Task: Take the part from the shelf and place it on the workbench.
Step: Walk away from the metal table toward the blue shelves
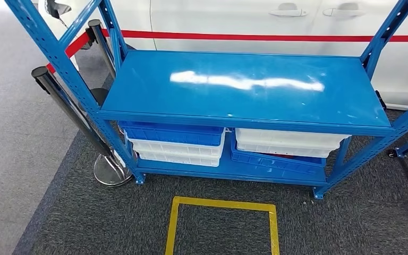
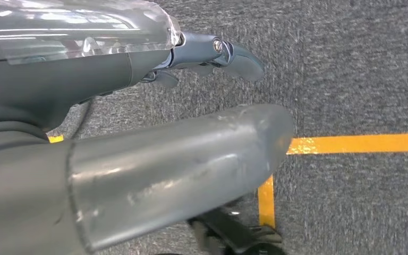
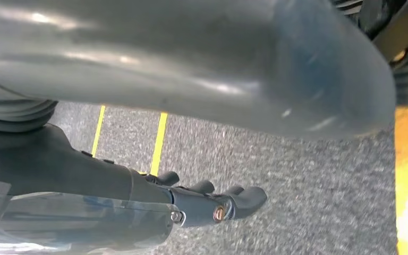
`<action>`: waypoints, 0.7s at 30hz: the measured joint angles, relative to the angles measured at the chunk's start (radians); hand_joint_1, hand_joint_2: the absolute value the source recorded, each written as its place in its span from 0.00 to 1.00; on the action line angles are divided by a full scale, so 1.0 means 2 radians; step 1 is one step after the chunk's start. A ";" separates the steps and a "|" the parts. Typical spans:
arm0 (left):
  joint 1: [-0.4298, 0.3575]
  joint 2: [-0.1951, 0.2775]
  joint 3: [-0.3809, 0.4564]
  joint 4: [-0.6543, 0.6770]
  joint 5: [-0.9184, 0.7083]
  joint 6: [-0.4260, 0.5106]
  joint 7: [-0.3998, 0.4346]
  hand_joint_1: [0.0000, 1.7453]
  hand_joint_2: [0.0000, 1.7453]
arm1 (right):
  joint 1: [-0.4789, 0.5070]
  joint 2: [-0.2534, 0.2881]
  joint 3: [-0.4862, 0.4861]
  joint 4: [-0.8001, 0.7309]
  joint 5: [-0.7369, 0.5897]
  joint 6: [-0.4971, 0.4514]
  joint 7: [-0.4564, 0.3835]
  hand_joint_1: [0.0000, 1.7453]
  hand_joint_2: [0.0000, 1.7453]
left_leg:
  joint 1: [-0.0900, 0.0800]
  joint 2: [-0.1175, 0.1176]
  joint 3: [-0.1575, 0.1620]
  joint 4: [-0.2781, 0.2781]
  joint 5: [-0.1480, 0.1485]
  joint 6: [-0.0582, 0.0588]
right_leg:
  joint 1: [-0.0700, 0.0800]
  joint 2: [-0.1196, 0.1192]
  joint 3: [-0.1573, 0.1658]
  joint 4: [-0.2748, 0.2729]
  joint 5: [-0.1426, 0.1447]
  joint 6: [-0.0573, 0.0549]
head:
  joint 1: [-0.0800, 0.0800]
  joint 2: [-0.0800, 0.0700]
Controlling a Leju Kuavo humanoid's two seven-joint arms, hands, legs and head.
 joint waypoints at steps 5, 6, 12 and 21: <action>0.002 0.000 0.000 0.000 -0.003 0.000 0.002 0.00 0.00 | 0.000 0.002 0.000 0.000 0.002 0.002 0.000 0.00 0.00 | 0.001 0.002 -0.001 -0.100 0.063 0.004 | 0.000 0.003 0.028 0.000 -0.023 0.005 | -0.001 0.000; 0.002 0.000 0.000 0.000 -0.003 0.000 0.002 0.00 0.00 | -0.001 0.002 0.000 0.000 0.002 0.002 0.000 0.00 0.00 | 0.000 0.002 0.001 -0.117 0.082 0.006 | 0.001 0.003 0.030 0.001 -0.026 0.008 | -0.002 0.000; 0.004 0.000 0.000 0.000 -0.003 0.000 0.003 0.00 0.00 | -0.002 0.003 0.000 0.000 0.004 0.002 0.000 0.00 0.00 | 0.001 0.002 0.009 -0.135 0.101 0.028 | 0.002 0.002 0.021 0.032 -0.056 0.024 | -0.001 0.000; 0.004 -0.002 0.000 0.000 -0.004 0.000 0.006 0.00 0.00 | -0.002 0.003 0.000 0.000 0.007 0.004 0.002 0.00 0.00 | -0.007 0.000 0.025 -0.135 0.086 0.030 | 0.006 0.001 0.005 0.015 -0.014 0.013 | 0.000 0.000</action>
